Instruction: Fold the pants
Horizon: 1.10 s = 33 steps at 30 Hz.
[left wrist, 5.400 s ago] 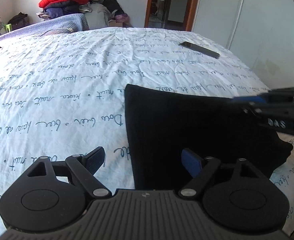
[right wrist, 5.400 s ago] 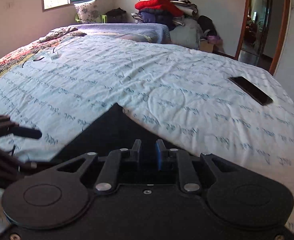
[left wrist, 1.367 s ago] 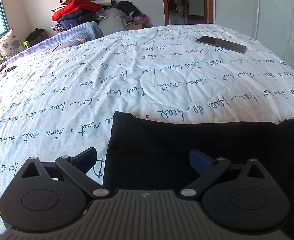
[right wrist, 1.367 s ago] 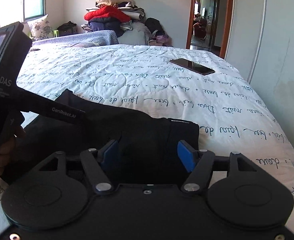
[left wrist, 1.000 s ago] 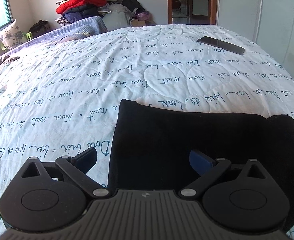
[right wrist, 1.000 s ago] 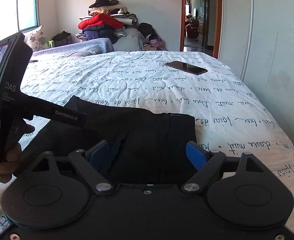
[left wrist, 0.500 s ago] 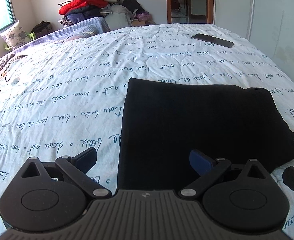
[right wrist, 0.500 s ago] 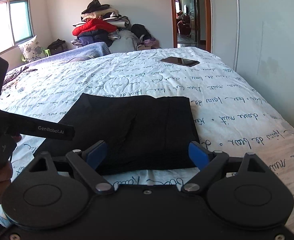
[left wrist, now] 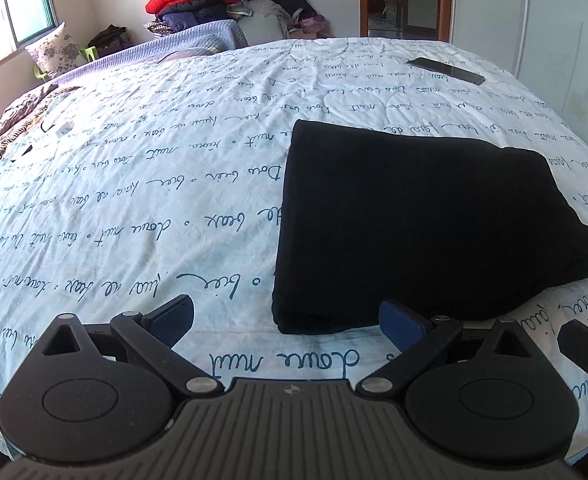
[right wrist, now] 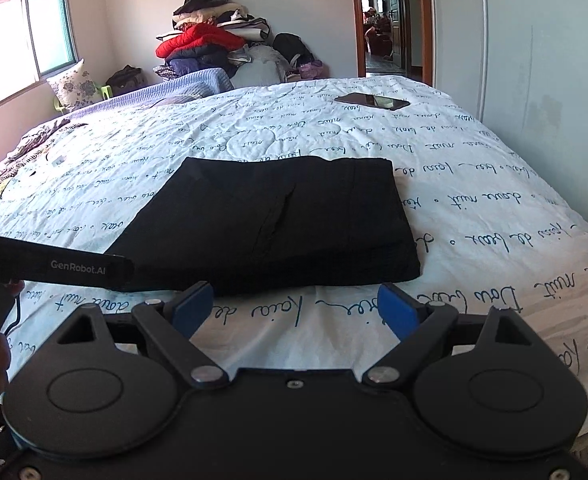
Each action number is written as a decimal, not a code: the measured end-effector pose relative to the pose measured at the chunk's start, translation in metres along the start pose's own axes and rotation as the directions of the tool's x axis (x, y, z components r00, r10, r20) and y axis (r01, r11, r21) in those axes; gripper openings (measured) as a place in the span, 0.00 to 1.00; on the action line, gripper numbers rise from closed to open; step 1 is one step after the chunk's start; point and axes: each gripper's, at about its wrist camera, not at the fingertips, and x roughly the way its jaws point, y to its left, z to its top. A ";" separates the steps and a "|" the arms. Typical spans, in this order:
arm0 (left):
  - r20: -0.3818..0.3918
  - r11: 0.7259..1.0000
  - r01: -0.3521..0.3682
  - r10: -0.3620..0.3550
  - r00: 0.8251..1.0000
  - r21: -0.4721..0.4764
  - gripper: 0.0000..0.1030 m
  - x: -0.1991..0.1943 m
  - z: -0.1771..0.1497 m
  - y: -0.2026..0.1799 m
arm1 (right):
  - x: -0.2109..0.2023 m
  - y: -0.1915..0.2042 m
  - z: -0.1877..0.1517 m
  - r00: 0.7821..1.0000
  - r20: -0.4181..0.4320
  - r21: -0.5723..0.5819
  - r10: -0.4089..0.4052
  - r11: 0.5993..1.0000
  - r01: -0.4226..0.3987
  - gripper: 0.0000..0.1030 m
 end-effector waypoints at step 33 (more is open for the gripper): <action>-0.010 1.000 -0.014 0.014 1.000 -0.006 0.97 0.007 0.001 0.001 | -0.007 0.012 0.000 1.000 0.008 -0.070 0.010 0.997 -0.009 0.87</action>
